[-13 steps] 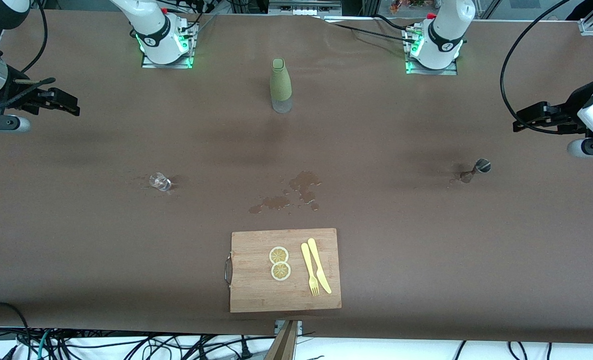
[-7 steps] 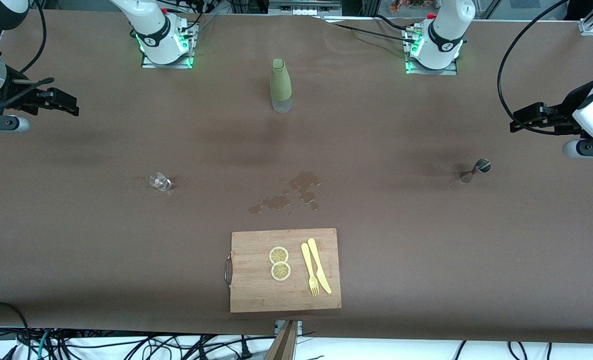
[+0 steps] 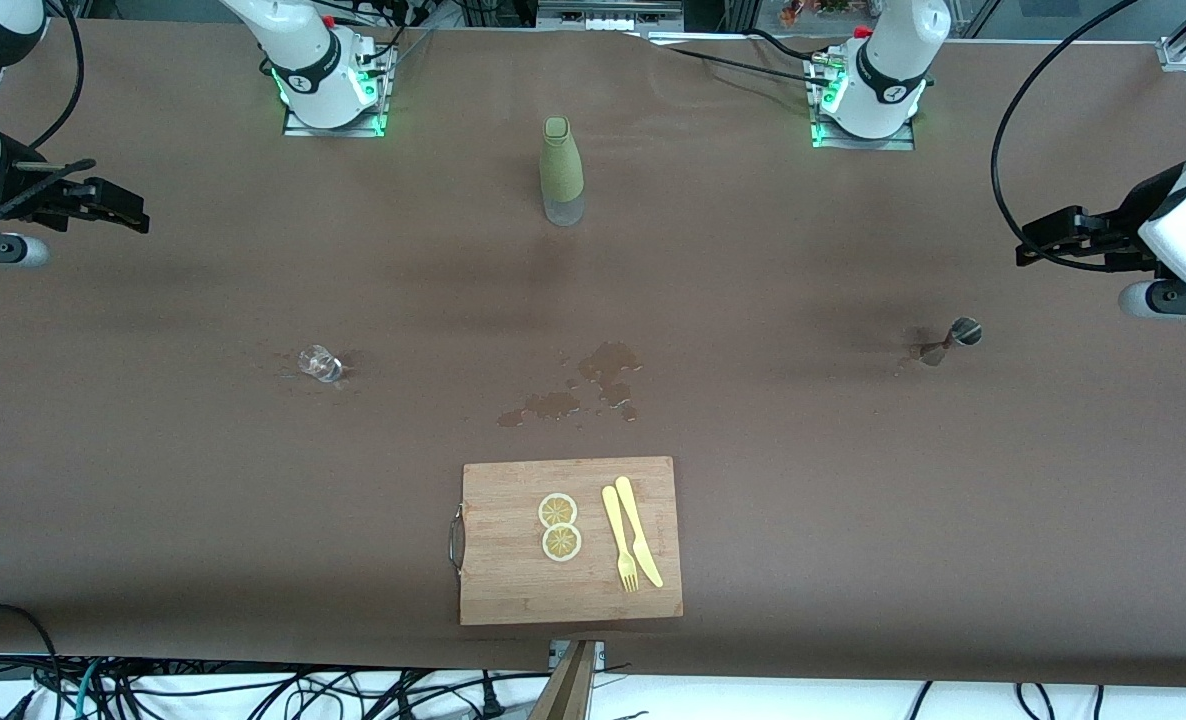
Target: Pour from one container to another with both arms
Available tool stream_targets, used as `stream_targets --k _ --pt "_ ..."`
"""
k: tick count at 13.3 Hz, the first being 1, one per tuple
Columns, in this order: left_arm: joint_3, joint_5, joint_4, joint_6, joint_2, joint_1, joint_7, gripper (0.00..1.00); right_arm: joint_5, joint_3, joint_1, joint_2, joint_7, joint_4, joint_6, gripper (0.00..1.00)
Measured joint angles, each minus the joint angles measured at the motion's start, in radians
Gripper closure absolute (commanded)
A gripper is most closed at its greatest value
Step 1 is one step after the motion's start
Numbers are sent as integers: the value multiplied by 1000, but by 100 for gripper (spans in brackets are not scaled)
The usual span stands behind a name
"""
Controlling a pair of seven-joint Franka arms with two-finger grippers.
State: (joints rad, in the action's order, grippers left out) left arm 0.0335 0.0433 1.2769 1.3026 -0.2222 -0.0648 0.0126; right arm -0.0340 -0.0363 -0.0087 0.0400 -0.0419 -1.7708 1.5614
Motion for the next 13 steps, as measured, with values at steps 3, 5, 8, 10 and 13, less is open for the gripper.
stream_targets --k 3,5,8,10,13 --pt "0 0 0 0 0 0 0 0 0 0 0 -9 0 0 0 0" --pt "0 0 0 0 -1 0 0 0 0 0 0 -14 -1 0 0 0" --pt "0 0 0 0 -2 0 0 0 0 0 1 -23 -4 0 1 0" --pt "0 0 0 0 -4 0 0 0 6 0 1 -25 -23 3 2 0" --pt "0 0 0 0 -5 0 0 0 49 0 1 -25 -64 15 3 0"
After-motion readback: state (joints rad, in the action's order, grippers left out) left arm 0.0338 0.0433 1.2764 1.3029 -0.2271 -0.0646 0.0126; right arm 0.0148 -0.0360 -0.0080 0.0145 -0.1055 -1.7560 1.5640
